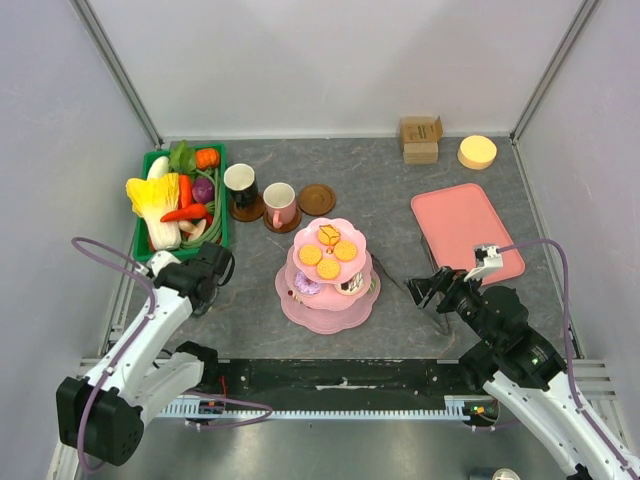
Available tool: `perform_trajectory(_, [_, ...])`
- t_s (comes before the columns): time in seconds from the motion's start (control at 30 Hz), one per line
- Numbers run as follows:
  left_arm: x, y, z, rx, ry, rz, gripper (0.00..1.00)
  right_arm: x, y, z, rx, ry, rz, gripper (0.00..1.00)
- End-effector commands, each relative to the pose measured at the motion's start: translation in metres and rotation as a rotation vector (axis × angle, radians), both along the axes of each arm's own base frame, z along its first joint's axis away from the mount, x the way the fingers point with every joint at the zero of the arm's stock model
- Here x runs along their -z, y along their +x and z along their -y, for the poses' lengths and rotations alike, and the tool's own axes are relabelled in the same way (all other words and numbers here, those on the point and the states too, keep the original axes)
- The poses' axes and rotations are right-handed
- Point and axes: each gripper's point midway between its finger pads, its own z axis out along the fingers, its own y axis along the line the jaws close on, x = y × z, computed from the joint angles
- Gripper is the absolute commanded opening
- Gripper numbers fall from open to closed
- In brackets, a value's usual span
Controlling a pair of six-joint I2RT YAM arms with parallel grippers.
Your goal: Serve the afternoon tea
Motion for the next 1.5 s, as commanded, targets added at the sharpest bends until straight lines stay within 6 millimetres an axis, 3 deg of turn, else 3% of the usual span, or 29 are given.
perform_trajectory(0.0, [-0.006, 0.004, -0.012, -0.053, 0.051, 0.063, 0.37, -0.005, 0.001, 0.002, 0.013, 0.002, 0.014, 0.98])
perform_trajectory(0.1, [-0.008, 0.004, -0.012, -0.045, 0.053, 0.065, 0.30, -0.005, 0.002, 0.003, 0.018, 0.001, 0.014, 0.98])
perform_trajectory(0.23, [-0.013, 0.005, -0.012, -0.038, 0.050, 0.084, 0.02, -0.006, 0.002, 0.004, 0.022, 0.001, 0.016, 0.98])
perform_trajectory(0.4, [-0.030, 0.011, -0.005, 0.017, 0.012, 0.141, 0.02, -0.006, 0.002, 0.005, 0.028, 0.000, 0.017, 0.98])
perform_trajectory(0.73, [-0.094, 0.032, 0.013, 0.189, -0.071, 0.395, 0.02, -0.005, 0.005, 0.008, 0.048, -0.005, 0.013, 0.98])
perform_trajectory(1.0, [-0.176, 0.047, 0.026, 0.339, -0.082, 0.615, 0.02, -0.006, 0.006, 0.011, 0.069, -0.003, 0.019, 0.98])
perform_trajectory(1.13, [-0.223, 0.072, 0.055, 0.525, -0.099, 0.728, 0.02, -0.009, 0.007, 0.016, 0.097, 0.006, 0.029, 0.98])
perform_trajectory(1.27, [-0.262, 0.105, 0.097, 0.783, -0.097, 0.832, 0.02, -0.013, 0.008, 0.023, 0.139, 0.020, 0.042, 0.98])
perform_trajectory(1.37, [-0.280, 0.128, 0.127, 0.958, -0.090, 0.889, 0.02, -0.013, 0.010, 0.029, 0.176, 0.027, 0.046, 0.98])
perform_trajectory(1.47, [-0.289, 0.154, 0.145, 1.053, -0.052, 0.878, 0.02, -0.015, 0.011, 0.036, 0.214, 0.033, 0.049, 0.98])
